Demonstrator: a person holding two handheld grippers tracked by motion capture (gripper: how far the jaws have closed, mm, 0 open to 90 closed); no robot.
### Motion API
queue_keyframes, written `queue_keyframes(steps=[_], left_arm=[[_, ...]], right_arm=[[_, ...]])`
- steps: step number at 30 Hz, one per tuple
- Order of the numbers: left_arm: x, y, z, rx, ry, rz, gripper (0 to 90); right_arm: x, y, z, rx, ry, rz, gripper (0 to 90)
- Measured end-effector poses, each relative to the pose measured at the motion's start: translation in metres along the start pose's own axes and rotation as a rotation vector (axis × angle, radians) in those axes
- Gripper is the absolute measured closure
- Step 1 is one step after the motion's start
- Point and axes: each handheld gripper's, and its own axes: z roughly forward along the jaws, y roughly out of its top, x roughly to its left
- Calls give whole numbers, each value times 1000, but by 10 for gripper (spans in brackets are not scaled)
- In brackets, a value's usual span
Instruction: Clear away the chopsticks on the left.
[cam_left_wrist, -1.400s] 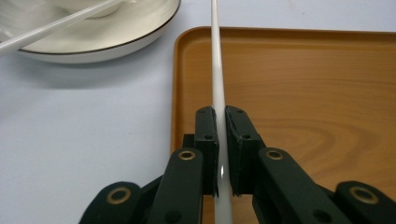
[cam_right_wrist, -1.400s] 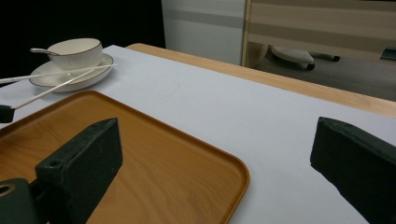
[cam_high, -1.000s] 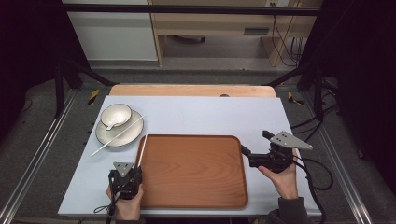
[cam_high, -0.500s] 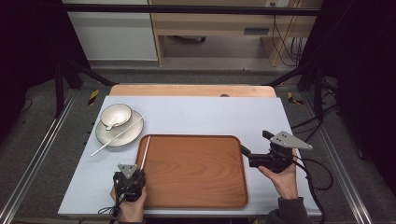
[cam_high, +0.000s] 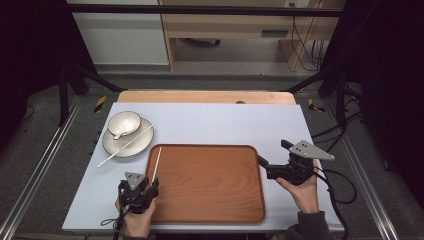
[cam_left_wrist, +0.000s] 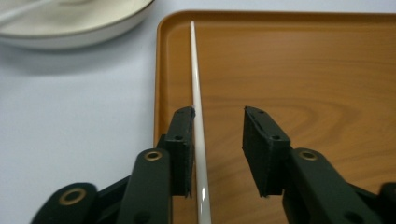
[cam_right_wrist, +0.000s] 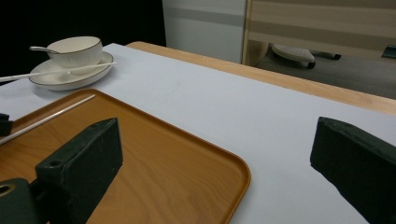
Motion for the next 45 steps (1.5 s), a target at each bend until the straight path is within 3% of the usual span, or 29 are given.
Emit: queue_keyframes(steps=[1,3,7,8,10,13,17,18,21,28,32,37,45], left_arm=[[5,9,-3,6,-45,15,583],[7,13,-4,-5,-64,20,571],[22,32,-9,-54,-164,100,433],[22,32,-9,-54,-164,100,418],[32,42,-11,-65,-193,150,383],[40,47,-11,-72,-214,180,328],[64,61,-4,-69,-302,207,269],[68,63,-2,-69,-308,227,256],[81,67,3,-64,-305,286,235],[106,66,16,-40,-286,317,181],[119,65,25,6,-256,344,160],[142,70,41,14,-221,312,187],[161,74,66,33,-192,285,288]], right_arm=[[0,0,0,-1,0,-2,27],[0,0,0,-3,-1,1,27],[0,0,-1,-4,-2,3,27],[0,0,-1,-4,-2,3,27],[0,0,0,1,0,0,26],[0,1,0,-2,4,-3,27],[1,1,1,2,3,-3,27],[1,1,1,2,3,-3,27],[1,1,0,1,3,-4,27],[1,0,2,7,1,-6,27],[1,0,2,9,-1,-6,27],[1,0,3,11,-1,-6,27],[2,-1,5,19,-1,-9,27]])
